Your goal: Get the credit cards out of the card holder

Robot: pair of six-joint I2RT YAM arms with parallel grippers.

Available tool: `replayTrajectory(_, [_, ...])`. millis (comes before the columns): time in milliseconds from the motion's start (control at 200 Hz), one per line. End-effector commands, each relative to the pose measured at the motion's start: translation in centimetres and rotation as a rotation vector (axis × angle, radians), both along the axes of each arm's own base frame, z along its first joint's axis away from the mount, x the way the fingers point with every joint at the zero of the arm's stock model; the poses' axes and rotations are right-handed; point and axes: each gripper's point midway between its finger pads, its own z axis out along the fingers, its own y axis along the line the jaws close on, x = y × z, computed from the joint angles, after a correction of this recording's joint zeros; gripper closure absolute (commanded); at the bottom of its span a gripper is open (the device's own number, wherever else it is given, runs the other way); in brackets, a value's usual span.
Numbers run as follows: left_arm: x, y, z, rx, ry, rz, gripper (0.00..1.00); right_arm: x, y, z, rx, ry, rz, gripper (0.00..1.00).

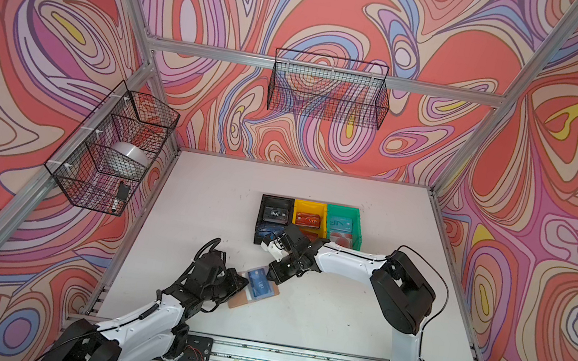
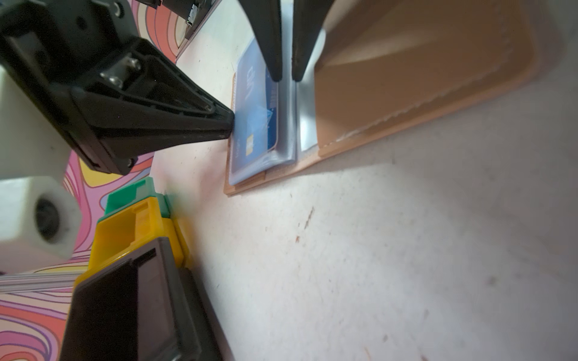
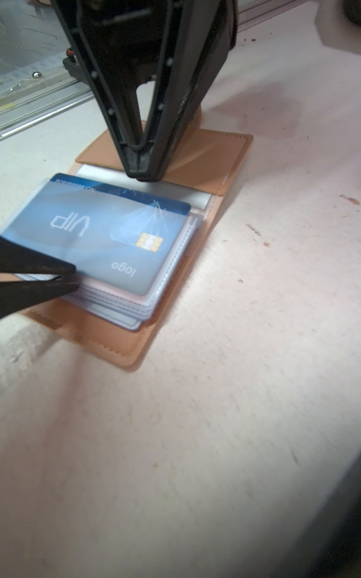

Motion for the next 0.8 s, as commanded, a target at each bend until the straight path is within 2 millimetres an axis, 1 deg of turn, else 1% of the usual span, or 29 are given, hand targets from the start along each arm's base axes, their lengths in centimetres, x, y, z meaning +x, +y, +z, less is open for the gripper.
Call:
replayTrajectory(0, [0.2,-0.5,0.5,-0.035,-0.020,-0.005,0.88,-0.4,-0.8,-2.3,-0.047,0.033,-0.009,0.91])
replayTrajectory(255, [0.4,-0.6,0.6,-0.046,-0.029,-0.007,0.88,-0.6,-0.8,-2.5,-0.047,0.044,-0.011,0.90])
replayTrajectory(581, [-0.3,-0.5,-0.4,-0.033,0.010,-0.016,0.88,-0.6,-0.9,-2.5,-0.049,0.046,-0.012,0.91])
replayTrajectory(666, [-0.5,-0.4,-0.5,-0.026,0.019,-0.016,0.82,-0.7,-0.9,-2.7,-0.053,0.049,-0.012,0.91])
replayTrajectory(796, [-0.6,-0.2,-0.4,-0.022,0.019,-0.011,0.82,-0.7,-0.9,-2.7,-0.052,0.048,-0.012,0.91])
